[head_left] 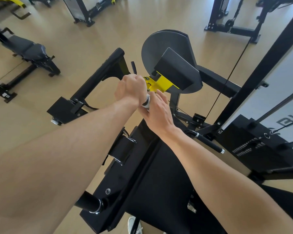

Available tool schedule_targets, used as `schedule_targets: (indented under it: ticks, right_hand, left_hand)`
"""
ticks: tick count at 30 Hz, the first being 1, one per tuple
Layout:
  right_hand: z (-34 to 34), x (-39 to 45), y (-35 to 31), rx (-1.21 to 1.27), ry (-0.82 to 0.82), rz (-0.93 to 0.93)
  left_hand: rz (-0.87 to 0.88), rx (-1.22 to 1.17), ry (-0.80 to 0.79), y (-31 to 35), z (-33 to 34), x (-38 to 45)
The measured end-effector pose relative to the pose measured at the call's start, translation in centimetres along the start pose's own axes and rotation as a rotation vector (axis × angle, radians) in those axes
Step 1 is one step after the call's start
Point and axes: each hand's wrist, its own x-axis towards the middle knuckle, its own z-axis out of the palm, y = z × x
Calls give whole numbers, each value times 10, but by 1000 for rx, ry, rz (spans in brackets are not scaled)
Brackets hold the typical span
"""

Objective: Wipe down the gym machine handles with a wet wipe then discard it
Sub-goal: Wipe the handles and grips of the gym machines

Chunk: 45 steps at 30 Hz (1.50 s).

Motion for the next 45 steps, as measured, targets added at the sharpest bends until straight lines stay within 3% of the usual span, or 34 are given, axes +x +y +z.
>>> schedule_targets:
  ticks: [4, 9, 14, 17, 23, 27, 30, 33, 35, 37, 39, 41, 45]
  right_hand:
    - [-4, 2, -12, 80, 55, -25]
    - [-1, -20, 26, -41, -171, 133]
    - [-5, 4, -5, 30, -32, -10]
    - [-7, 4, -13, 132, 5, 5]
    - [-14, -31, 27, -62, -277, 160]
    - [-38, -47, 22, 18, -119, 331]
    - [-58, -80, 12, 220, -64, 557]
    - [-79, -123, -3, 543, 2, 840]
    - [-92, -151, -10, 667, -16, 936]
    - [-102, -179, -15, 732, -54, 967]
    - [-109, -203, -24, 833, -115, 986]
    - [-111, -227, -37, 925, -202, 993]
    - [-106, -277, -69, 992, -429, 972]
  left_hand:
    - [-12, 8, 4, -2, 1, 1]
    - [-10, -25, -18, -4, 1, 3]
    - [-17, -32, -4, -2, 2, 5]
    - [-20, -19, 14, -1, 2, 5]
    - [-9, 18, 16, -4, 3, 6]
    - [10, 63, 101, -4, 2, 7]
    - [90, 295, 226, 0, 3, 1]
    - [302, 434, 250, 2, 0, -11]
    - [518, 339, 207, -2, -3, -41]
    - [628, -2, 91, -13, -8, -95]
    - [583, -336, -35, -38, -12, -161]
    - [420, -501, -116, -74, -16, -228]
    - [-301, -667, -235, -169, -14, -316]
